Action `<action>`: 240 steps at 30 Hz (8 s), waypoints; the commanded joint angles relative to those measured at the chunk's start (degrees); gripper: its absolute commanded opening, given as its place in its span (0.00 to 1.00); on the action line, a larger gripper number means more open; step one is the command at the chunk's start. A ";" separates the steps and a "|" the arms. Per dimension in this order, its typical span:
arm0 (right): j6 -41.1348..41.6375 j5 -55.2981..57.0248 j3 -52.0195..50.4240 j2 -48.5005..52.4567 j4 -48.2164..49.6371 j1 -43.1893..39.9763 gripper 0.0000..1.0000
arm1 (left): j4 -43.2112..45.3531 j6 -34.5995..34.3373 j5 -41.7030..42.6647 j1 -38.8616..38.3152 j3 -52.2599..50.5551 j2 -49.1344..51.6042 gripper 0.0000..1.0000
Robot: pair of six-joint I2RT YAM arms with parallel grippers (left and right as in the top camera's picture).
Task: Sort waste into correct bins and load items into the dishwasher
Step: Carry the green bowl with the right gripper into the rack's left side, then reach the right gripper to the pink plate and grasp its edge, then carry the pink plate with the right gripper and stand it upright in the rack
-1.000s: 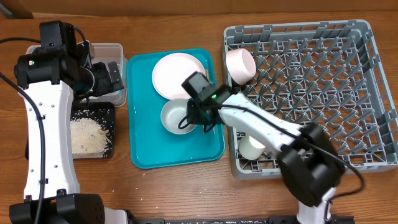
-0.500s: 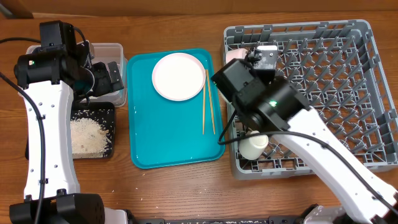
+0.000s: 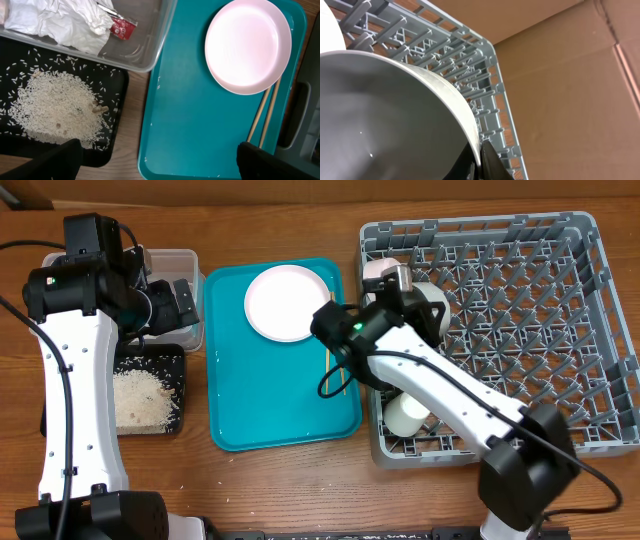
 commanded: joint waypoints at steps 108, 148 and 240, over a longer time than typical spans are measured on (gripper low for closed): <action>17.27 -65.33 8.11 23.54 41.07 -0.66 0.50 | 0.09 0.04 -0.39 -0.07 1.11 -0.55 1.00; -5.77 -63.43 18.43 4.66 12.52 -0.50 0.04 | 0.07 0.04 -0.39 -0.07 1.11 -0.55 1.00; -19.28 -18.71 17.70 6.95 23.45 -26.25 0.04 | 0.07 0.04 -0.42 -0.04 1.11 -0.55 1.00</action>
